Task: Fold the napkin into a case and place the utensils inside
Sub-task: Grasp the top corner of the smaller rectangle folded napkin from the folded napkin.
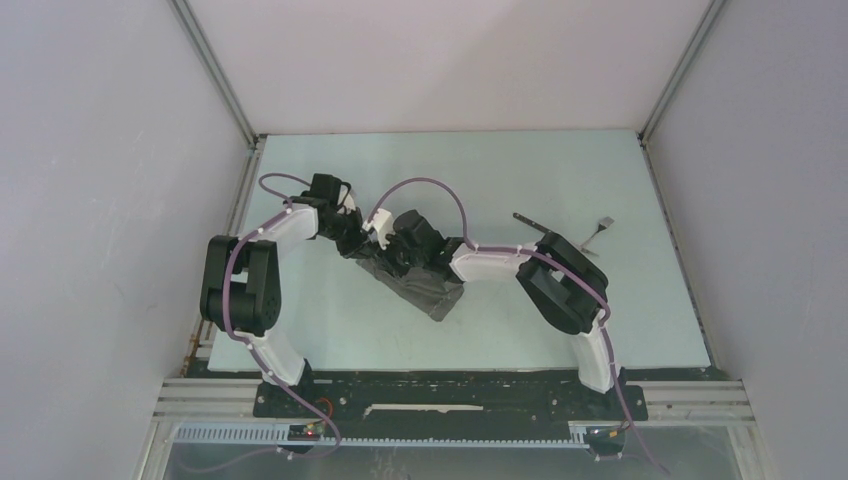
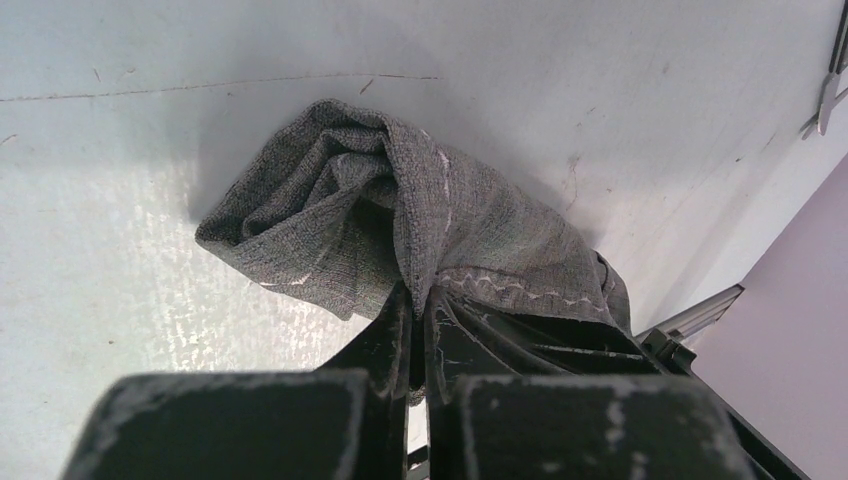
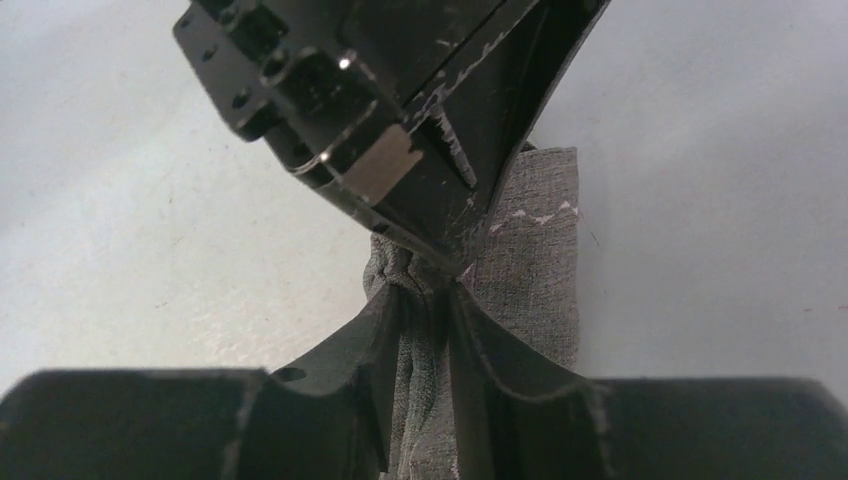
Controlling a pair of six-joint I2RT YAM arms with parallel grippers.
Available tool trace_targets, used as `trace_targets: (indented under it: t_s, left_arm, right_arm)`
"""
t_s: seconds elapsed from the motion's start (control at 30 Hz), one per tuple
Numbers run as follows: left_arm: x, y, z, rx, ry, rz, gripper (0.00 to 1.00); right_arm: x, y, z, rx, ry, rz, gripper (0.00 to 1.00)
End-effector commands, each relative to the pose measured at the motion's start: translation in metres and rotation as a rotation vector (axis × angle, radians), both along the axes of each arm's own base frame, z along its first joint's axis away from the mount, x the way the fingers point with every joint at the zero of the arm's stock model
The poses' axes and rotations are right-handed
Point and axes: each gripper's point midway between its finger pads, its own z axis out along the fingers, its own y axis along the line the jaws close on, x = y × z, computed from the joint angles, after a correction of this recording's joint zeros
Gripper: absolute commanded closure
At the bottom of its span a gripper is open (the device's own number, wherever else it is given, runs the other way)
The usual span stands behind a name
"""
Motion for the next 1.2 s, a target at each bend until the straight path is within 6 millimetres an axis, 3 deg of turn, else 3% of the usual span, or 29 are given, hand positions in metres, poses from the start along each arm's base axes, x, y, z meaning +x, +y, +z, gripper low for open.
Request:
trace_targets:
  t_s: [0.0,0.07,0.23,0.37,0.47,0.57,0.63,0.7,0.73,0.83,0.97,1.03,1.17]
  left_arm:
    - [0.011,-0.002,0.021,-0.028,-0.067,-0.028,0.99]
    - [0.011,-0.002,0.021,-0.027,-0.068,-0.027,0.99]
    - [0.014,-0.003,0.028,-0.04,-0.089,-0.02,0.99]
    - [0.015,-0.003,0.034,-0.042,-0.107,-0.015,0.93]
    - [0.015,0.001,0.041,-0.023,-0.142,0.004,0.74]
    - [0.015,0.021,0.058,0.074,-0.238,0.056,0.49]
    - [0.009,0.04,0.065,0.155,-0.288,0.108,0.26]
    - [-0.003,0.055,0.067,0.214,-0.317,0.176,0.21]
    - [-0.014,0.057,0.058,0.225,-0.311,0.195,0.2]
    - [-0.032,0.05,0.041,0.244,-0.314,0.222,0.41]
    - [-0.03,0.035,0.026,0.249,-0.323,0.219,0.65]
    - [-0.027,0.024,0.02,0.261,-0.306,0.185,0.67]
    - [-0.016,0.014,0.015,0.339,-0.293,0.142,0.61]
  right_arm:
    - [0.014,0.011,0.014,0.02,-0.064,-0.04,0.7]
    - [0.013,0.011,0.014,0.02,-0.061,-0.04,0.75]
    - [0.009,0.014,0.018,0.034,-0.046,-0.044,1.0]
    - [0.006,0.017,0.02,0.069,-0.004,-0.063,1.0]
    - [0.006,0.016,0.023,0.096,0.026,-0.098,1.0]
    - [0.009,0.012,0.028,0.132,0.068,-0.143,1.0]
    - [0.011,0.008,0.031,0.16,0.1,-0.171,1.0]
    - [0.011,0.004,0.034,0.192,0.146,-0.19,1.0]
    - [0.011,0.003,0.037,0.209,0.166,-0.199,1.0]
    - [0.01,0.0,0.039,0.251,0.209,-0.235,1.0]
    - [0.011,-0.004,0.04,0.288,0.244,-0.284,1.0]
    - [0.015,-0.007,0.043,0.307,0.258,-0.309,1.0]
    - [0.015,-0.008,0.047,0.326,0.268,-0.321,1.0]
